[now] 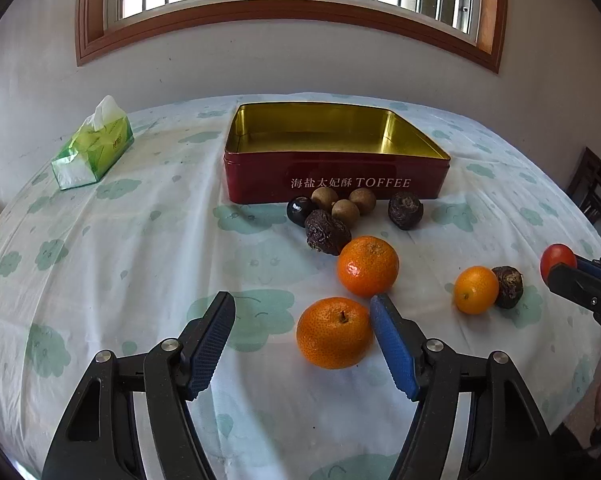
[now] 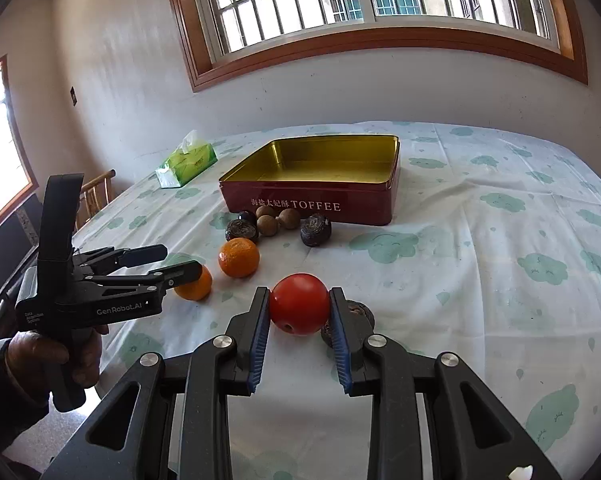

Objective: Organize fruits
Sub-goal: 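Grasp the red tomato with the right tool while the left tool grasps the large orange, then carry the tomato in the right tool while the left tool carries the orange over the tin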

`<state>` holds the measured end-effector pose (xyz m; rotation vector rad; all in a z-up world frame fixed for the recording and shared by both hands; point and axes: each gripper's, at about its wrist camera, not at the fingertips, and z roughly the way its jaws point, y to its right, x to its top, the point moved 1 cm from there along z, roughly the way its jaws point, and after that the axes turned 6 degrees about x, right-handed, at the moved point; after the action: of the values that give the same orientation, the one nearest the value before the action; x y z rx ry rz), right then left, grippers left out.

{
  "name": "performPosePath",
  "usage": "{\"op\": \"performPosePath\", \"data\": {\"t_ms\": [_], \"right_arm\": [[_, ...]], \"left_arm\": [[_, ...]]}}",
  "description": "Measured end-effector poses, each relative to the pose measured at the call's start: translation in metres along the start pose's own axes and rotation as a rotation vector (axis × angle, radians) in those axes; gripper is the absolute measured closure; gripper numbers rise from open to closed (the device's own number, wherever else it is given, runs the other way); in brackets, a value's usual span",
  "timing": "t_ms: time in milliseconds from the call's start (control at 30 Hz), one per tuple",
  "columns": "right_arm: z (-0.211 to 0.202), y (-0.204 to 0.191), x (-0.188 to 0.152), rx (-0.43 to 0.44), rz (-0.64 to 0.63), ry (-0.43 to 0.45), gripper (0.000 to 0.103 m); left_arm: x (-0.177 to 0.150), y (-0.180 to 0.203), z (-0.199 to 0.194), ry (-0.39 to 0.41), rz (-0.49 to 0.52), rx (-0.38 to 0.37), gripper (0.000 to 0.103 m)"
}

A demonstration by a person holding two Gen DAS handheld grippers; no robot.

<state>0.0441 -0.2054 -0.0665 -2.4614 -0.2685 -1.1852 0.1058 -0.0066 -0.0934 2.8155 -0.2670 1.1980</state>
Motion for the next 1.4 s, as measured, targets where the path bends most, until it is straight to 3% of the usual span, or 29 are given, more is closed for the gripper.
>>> {"op": "performPosePath", "data": {"t_ms": [200, 267, 300, 333, 633, 867, 1400], "right_arm": [[0.003, 0.006, -0.003, 0.013, 0.022, -0.013, 0.077], [0.004, 0.005, -0.003, 0.017, 0.019, -0.017, 0.077], [0.005, 0.004, -0.004, 0.018, 0.016, -0.019, 0.077], [0.005, 0.004, -0.004, 0.019, 0.016, -0.018, 0.077], [0.007, 0.006, -0.005, 0.023, 0.028, -0.021, 0.076], [0.009, 0.004, -0.003, 0.032, 0.018, -0.019, 0.076], [0.022, 0.002, 0.011, 0.049, 0.008, -0.024, 0.076]], "left_arm": [[-0.004, 0.004, 0.012, -0.036, -0.026, -0.074, 0.033], [-0.007, 0.01, 0.018, -0.058, 0.001, -0.052, 0.046], [-0.01, 0.014, 0.018, -0.039, 0.033, -0.008, 0.058], [-0.011, 0.017, 0.019, -0.034, 0.058, 0.019, 0.061], [-0.002, -0.002, 0.0, 0.019, -0.036, 0.079, 0.061], [0.015, -0.006, -0.014, 0.054, -0.056, 0.129, 0.061], [0.03, 0.004, -0.025, 0.082, -0.043, 0.145, 0.061]]}}
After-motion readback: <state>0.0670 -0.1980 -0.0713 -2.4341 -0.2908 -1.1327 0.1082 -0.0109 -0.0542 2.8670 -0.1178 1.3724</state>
